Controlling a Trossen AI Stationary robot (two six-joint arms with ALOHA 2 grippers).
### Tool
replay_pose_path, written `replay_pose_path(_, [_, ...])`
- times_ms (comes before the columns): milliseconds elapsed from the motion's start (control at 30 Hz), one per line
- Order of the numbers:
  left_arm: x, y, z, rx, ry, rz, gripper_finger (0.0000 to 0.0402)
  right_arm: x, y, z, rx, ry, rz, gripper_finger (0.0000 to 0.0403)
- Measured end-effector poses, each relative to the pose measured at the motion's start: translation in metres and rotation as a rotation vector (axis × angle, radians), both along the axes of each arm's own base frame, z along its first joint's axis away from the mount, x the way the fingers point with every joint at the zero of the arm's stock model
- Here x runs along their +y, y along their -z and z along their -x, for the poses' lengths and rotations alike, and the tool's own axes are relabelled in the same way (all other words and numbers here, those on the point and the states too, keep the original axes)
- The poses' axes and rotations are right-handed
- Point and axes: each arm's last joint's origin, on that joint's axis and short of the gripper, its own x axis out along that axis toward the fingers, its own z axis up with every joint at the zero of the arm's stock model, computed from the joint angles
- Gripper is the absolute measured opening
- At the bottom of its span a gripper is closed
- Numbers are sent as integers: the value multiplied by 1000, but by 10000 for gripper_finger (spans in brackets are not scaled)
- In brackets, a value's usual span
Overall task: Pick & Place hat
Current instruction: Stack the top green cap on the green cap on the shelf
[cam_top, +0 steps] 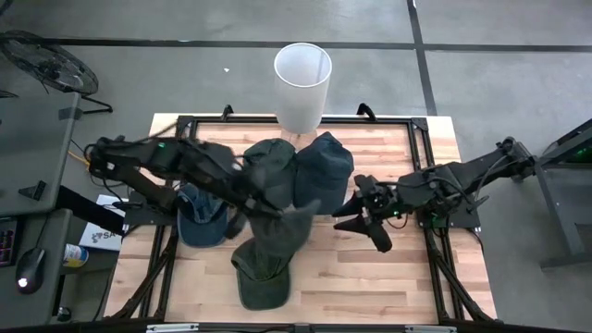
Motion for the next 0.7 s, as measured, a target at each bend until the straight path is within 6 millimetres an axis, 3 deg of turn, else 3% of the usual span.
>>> replay_pose_path(400, [24,-34,69,-147,-158,-73,20,-4,-3,4,-17,58,32,154])
replay_pose_path(700, [41,-33,76,-119,-167,-147,20,-5,-3,4,-20,93,41,154])
